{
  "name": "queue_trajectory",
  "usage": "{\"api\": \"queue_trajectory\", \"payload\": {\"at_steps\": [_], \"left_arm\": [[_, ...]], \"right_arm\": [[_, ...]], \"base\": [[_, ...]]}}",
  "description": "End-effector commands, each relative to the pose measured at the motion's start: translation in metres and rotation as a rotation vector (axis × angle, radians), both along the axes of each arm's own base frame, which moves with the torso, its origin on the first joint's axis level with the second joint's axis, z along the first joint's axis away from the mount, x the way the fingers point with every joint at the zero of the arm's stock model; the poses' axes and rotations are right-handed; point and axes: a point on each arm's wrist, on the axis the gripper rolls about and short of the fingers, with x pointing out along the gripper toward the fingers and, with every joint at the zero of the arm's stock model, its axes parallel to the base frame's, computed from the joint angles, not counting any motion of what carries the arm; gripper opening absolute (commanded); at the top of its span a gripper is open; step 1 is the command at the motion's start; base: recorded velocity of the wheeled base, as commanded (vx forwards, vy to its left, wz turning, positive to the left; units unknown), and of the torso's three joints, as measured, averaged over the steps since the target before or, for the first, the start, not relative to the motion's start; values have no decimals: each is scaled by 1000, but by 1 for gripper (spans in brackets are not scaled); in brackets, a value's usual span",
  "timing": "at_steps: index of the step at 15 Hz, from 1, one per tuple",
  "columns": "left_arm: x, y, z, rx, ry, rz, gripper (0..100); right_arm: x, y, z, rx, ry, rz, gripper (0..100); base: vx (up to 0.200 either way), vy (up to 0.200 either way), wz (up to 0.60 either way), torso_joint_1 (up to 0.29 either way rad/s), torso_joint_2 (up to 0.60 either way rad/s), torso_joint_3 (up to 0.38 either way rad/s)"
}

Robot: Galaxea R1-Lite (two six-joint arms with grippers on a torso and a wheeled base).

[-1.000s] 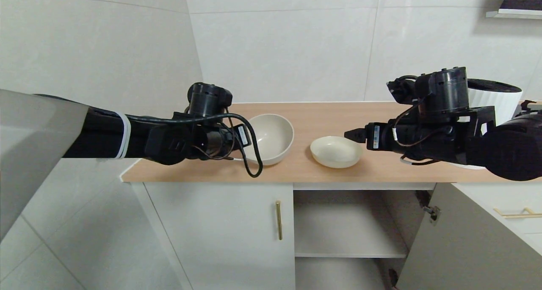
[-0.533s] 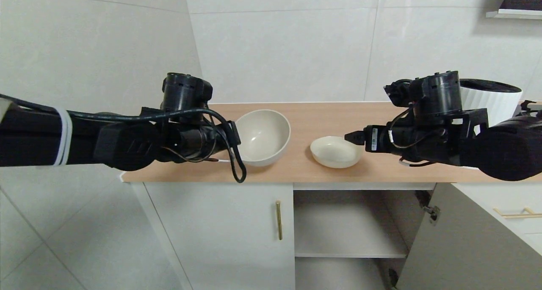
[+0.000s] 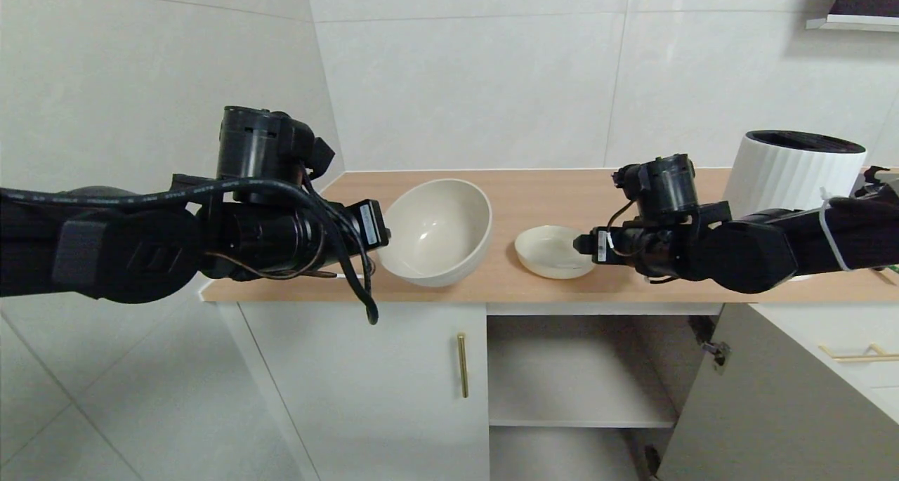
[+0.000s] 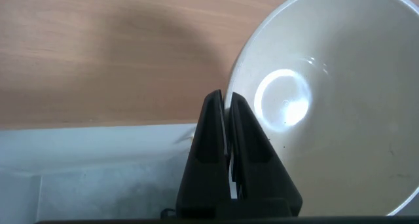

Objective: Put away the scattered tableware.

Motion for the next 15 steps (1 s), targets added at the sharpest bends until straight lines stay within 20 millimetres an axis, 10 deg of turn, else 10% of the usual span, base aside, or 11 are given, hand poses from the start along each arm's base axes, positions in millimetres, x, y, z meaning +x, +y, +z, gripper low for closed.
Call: {"api": "queue_trajectory", "payload": {"at_steps": [1, 5, 6, 15], "left_arm": [[-2, 1, 2, -1, -4, 0, 0], [-2, 0, 2, -3, -5, -1, 0], [-2, 1, 2, -3, -5, 1, 0], [-31, 13, 14, -4, -35, -12, 0]], "right_arm": [[9, 2, -16, -7, 30, -9, 100], [12, 3, -19, -6, 33, -11, 100], [12, 4, -19, -4, 36, -9, 0], [-31, -11, 36, 125, -31, 32, 0]], "base": [[0, 0, 0, 0, 0, 0], [0, 0, 0, 0, 0, 0], [0, 0, 0, 0, 0, 0], [0, 0, 0, 0, 0, 0]]}}
